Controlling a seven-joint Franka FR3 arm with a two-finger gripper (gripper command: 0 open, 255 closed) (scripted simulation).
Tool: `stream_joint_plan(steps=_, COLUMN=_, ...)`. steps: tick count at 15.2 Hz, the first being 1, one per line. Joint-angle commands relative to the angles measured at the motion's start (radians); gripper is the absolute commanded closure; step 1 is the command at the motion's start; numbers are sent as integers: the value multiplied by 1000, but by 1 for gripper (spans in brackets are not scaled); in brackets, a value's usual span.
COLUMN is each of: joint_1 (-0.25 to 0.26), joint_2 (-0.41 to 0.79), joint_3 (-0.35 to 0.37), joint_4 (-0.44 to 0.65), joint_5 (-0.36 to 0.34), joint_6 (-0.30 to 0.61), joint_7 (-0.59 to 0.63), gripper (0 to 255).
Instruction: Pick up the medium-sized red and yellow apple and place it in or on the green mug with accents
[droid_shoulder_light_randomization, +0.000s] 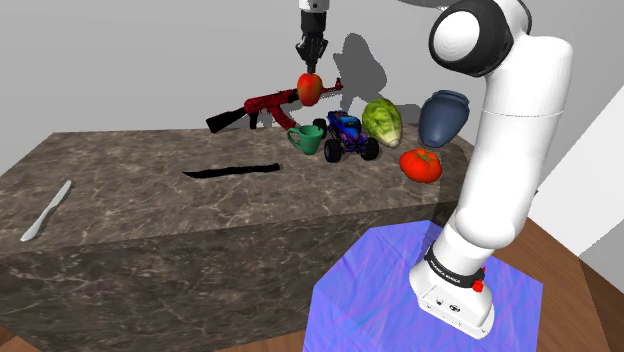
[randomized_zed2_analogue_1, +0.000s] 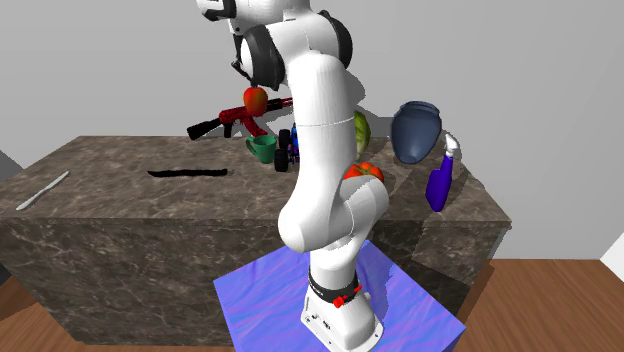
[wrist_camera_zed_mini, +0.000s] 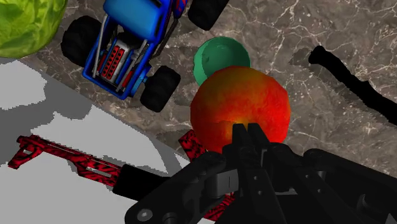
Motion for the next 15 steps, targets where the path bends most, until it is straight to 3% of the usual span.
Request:
stream_joint_plan(steps=1, joint_1=1, joint_2=-13, joint_3=0, joint_4=-46, joint_5=-2, joint_6=34, joint_7=2, gripper=255)
stream_joint_plan(steps=15, joint_1=5, joint_2=-39, joint_3=2, joint_4=-271, joint_5=-7, joint_6=233, joint_7=16, gripper=255)
